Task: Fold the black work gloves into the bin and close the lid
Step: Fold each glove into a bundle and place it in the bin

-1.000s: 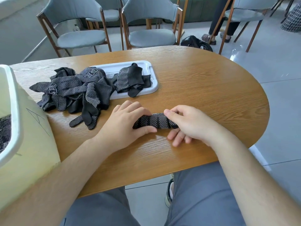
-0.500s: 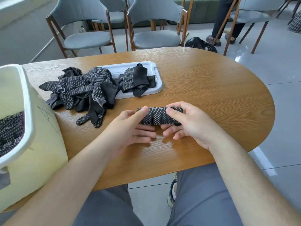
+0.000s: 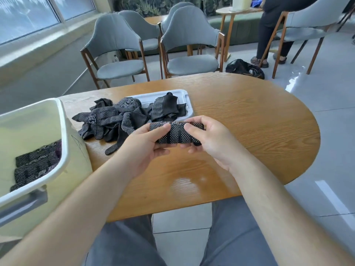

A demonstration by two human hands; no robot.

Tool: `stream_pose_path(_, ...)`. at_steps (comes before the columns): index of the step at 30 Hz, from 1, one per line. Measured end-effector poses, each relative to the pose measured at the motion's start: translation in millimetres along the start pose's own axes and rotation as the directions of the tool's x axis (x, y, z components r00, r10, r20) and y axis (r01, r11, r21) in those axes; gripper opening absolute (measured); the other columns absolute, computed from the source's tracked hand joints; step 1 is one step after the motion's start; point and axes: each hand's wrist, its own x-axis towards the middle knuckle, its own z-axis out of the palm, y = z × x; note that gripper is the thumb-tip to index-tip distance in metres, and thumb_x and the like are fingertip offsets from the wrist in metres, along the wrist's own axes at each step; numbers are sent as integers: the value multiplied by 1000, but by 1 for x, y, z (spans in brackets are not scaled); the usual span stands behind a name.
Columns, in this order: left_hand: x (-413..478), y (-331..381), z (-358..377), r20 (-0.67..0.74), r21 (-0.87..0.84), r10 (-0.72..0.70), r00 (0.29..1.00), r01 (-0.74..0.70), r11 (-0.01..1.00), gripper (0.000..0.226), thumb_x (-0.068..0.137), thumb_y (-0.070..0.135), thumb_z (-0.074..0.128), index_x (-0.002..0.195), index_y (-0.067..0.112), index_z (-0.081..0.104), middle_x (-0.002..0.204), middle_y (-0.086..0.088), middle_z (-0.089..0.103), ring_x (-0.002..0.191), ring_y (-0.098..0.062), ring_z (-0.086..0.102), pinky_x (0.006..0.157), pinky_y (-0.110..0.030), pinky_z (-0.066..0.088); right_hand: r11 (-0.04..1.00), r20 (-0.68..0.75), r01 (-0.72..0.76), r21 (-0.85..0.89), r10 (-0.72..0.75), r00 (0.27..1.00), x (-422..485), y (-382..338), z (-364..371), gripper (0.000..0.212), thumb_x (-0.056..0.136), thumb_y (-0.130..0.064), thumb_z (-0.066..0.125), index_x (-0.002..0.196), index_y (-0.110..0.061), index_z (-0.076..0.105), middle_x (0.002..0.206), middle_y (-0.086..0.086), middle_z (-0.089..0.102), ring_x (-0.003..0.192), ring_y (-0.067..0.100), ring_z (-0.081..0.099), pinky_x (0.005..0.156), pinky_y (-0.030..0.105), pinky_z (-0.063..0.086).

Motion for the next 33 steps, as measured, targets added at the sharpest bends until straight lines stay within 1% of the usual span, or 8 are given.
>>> stream_pose_path(8, -49, 72, -47, -178, 94, 103, 979, -87, 992, 32, 97, 18, 64, 127, 7, 60, 106, -11, 77, 82, -21, 76, 52, -22, 55, 992, 179, 122, -32, -114, 977, 18, -69, 61, 15, 101, -20, 64, 114, -13, 63, 102, 12, 74, 75, 20, 76, 59, 28, 58)
stream_pose_path(12, -76, 101, -98, -266, 186, 160, 951, -112, 976, 20, 99, 11, 61, 118, 9, 62, 107, -11, 76, 88, -25, 76, 60, -27, 56, 989, 302, 141, -43, -121, 946, 30, -97, 118, 26, 99, -19, 67, 122, -9, 60, 105, 12, 72, 78, 22, 77, 60, 28, 59)
stream_pose_path(14, -89, 110, -128, -332, 226, 148, 932, -74, 971, 16, 98, 10, 62, 114, 10, 64, 104, -11, 76, 88, -25, 76, 71, -32, 56, 991, 370, 118, -63, -87, 925, 38, -104, 152, 33, 99, -18, 68, 127, -6, 56, 112, 16, 71, 81, 24, 78, 61, 29, 60)
stream_pose_path(18, -98, 121, -194, -461, 344, 121, 879, 51, 937, 24, 94, 11, 69, 117, 8, 69, 107, -5, 74, 98, -19, 67, 83, -34, 52, 968, 522, 150, -200, -24, 853, 58, -112, 223, 23, 102, -12, 61, 123, -1, 61, 111, 21, 71, 82, 25, 76, 72, 32, 63)
stream_pose_path(24, -90, 121, -265, -472, 496, 91, 877, 178, 850, 14, 96, 5, 64, 109, 11, 67, 113, -11, 66, 101, -24, 65, 97, -40, 55, 894, 558, 174, -413, 98, 824, 77, -114, 306, 17, 106, -10, 52, 118, 1, 56, 104, 20, 67, 84, 29, 72, 88, 44, 62)
stream_pose_path(27, -74, 116, -280, -471, 666, 108, 875, 272, 695, 8, 95, 12, 64, 101, 18, 66, 111, -13, 69, 103, -32, 70, 93, -49, 58, 850, 527, 148, -506, 168, 833, 92, -109, 326, 11, 104, -8, 55, 113, -3, 56, 104, 15, 64, 89, 26, 68, 90, 41, 61)
stream_pose_path(30, -49, 110, -289, -440, 862, 127, 889, 379, 336, 18, 90, 15, 55, 103, 17, 68, 105, -13, 72, 94, -33, 71, 77, -41, 62, 693, 525, 209, -690, 281, 803, 109, -95, 346, 20, 103, -9, 57, 121, 1, 57, 109, 11, 60, 96, 27, 64, 77, 30, 62)
stream_pose_path(33, -23, 104, -286, -385, 922, 19, 923, 384, 43, 30, 96, 9, 46, 118, 5, 66, 101, -13, 66, 85, -29, 60, 60, -32, 47, 728, 473, 50, -684, 390, 790, 130, -79, 359, 26, 101, 1, 58, 125, -1, 49, 141, 14, 46, 122, 36, 52, 52, 29, 58)
